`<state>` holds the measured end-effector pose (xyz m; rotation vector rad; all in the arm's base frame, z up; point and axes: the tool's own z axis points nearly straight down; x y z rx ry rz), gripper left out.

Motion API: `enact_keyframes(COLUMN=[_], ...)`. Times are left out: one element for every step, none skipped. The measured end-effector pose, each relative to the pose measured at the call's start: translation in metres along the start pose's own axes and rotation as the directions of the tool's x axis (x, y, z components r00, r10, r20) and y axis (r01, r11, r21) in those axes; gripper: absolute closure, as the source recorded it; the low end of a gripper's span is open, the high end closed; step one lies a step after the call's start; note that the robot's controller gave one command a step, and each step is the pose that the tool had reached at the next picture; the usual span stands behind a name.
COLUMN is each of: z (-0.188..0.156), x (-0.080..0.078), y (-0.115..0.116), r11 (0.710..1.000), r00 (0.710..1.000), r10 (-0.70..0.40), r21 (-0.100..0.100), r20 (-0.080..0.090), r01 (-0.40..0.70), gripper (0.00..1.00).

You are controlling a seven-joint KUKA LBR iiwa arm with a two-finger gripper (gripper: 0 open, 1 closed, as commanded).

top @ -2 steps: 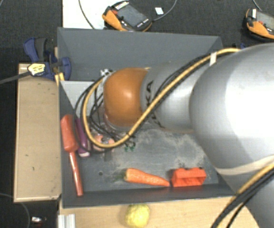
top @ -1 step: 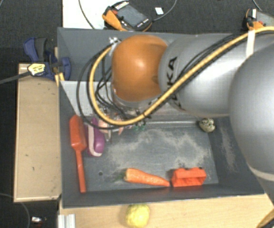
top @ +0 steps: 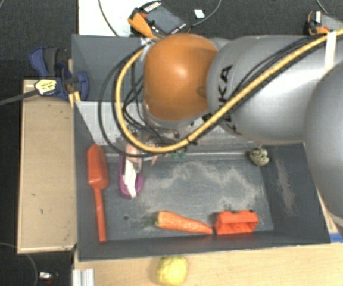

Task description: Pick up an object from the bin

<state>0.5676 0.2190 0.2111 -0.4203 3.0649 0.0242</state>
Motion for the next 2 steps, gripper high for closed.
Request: enact_keyframes(z=[0.105,0.040], x=[-0.012,-0.027], y=[0.013,0.010], r11=[0.997,1.000], r00=[0.997,1.000], r10=[-0.075,0.003], r21=[0.000,-0.002], r20=[0.000,0.020], r01=[0.075,-0.003], gripper=[1.00,1.00])
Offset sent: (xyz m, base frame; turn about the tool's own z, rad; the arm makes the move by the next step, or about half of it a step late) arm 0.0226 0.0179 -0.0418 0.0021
